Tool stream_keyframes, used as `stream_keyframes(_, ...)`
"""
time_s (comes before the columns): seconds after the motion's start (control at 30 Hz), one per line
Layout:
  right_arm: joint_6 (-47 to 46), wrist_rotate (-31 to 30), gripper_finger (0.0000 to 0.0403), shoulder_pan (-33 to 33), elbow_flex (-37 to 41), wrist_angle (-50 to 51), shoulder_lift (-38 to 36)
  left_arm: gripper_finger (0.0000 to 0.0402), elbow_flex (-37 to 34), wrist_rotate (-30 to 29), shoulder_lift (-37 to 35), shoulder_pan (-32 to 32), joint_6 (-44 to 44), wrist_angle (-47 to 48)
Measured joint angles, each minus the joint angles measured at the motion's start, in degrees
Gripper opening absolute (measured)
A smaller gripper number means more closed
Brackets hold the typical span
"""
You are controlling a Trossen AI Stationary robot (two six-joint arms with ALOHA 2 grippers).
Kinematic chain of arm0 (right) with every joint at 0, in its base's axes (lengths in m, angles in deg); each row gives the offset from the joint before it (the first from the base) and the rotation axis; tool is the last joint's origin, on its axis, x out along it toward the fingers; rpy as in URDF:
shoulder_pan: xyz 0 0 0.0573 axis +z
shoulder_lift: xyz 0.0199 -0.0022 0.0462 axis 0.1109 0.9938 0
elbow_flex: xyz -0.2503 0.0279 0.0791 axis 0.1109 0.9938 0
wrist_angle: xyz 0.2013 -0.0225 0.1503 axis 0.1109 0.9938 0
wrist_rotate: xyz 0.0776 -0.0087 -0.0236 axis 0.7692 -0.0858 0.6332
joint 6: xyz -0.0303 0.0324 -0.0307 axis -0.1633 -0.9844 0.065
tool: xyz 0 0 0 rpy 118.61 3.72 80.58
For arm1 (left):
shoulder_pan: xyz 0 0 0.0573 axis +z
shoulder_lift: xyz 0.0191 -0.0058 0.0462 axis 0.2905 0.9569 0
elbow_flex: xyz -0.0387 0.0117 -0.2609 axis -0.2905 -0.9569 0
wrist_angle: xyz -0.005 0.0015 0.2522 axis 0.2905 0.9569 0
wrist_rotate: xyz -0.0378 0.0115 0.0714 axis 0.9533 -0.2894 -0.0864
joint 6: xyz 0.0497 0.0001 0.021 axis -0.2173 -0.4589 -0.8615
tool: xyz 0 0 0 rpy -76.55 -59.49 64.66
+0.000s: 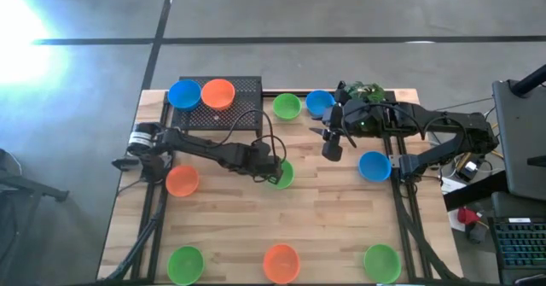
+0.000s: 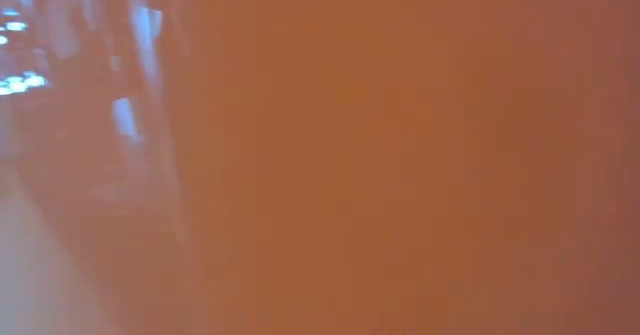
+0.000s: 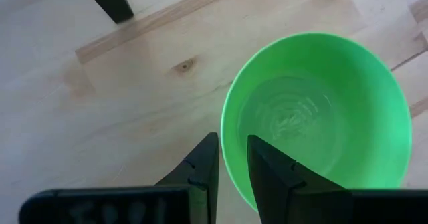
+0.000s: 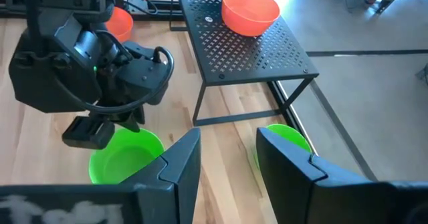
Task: Pick & Place Mini bowls
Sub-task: Put the green bowl on the shelf
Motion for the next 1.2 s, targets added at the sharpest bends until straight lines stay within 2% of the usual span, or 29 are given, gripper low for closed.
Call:
stream_keyframes(0.63,0.1,-0.03,0.0147,0.0,0.0,-0.02,0.0,0.0071,-5.74,1.55,0.0,0.54,0.61,-7.49)
stream_keyframes(0.9,0.1,-0.07,0.0143,0.0,0.0,-0.04,0.0,0.007,-9.75,3.72,0.04,0.54,1.86,-13.67)
stream_keyframes(0.97,0.1,-0.07,0.0141,0.0,0.0,-0.04,0.0,0.0058,-10.09,4.51,0.04,0.75,2.02,-13.44)
stream_keyframes(1.1,0.09,-0.1,0.0139,0.0,0.0,-0.04,0.0,0.001,-10.04,4.66,0.04,0.87,1.04,-13.41)
stream_keyframes(1.2,0.05,-0.15,0.0141,0.0,0.0,-0.04,0.0,0.0004,-9.8,5.02,-0.34,0.91,0.34,-12.72)
